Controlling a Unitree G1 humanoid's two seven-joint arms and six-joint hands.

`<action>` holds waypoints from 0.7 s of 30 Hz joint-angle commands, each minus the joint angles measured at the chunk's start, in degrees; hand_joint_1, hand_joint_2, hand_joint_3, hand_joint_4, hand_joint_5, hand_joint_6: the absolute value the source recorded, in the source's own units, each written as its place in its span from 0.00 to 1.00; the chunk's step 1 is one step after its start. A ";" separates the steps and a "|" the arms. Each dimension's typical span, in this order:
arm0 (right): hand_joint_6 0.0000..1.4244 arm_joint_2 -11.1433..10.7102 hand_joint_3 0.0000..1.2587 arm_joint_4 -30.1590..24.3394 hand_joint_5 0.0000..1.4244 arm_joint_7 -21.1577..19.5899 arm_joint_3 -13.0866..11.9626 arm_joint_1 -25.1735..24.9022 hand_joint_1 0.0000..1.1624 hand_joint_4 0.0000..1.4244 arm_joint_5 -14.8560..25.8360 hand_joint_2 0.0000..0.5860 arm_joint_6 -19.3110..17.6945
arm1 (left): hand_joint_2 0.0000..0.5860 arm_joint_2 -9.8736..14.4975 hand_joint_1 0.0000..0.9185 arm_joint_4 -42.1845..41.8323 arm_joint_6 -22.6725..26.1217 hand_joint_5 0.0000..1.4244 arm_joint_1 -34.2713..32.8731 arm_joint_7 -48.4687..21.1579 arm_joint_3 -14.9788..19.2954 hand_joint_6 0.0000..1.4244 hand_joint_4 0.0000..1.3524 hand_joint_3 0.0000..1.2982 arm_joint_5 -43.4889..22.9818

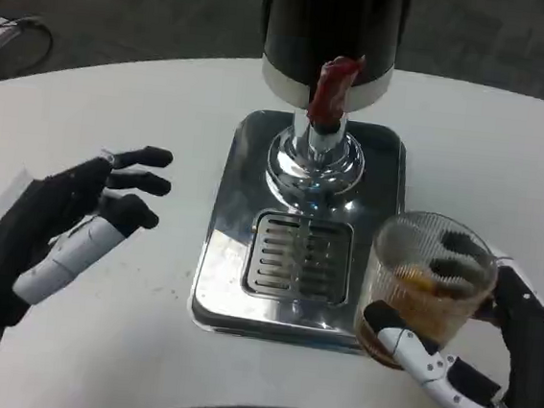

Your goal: Grasp the cup under the faucet to collect the drink, then remove the cup.

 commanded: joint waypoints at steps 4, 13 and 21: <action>0.28 0.58 0.54 -5.28 0.60 1.50 2.44 2.37 0.68 0.57 -0.81 0.41 -1.52 | 0.04 0.95 0.00 -0.71 0.00 0.27 3.67 1.16 -2.75 0.20 0.20 0.21 6.37; 0.28 -1.06 0.54 -8.13 0.61 5.59 2.13 3.30 0.68 0.57 0.66 0.41 -1.82 | 0.05 1.61 0.00 -6.43 0.17 0.19 6.89 0.39 -6.87 0.14 0.14 0.17 11.87; 0.28 -4.34 0.55 -13.21 0.61 9.80 1.59 5.92 0.68 0.57 1.20 0.41 -2.54 | 0.05 2.52 0.00 -9.81 -0.51 0.16 10.07 0.64 -7.05 0.13 0.12 0.16 13.92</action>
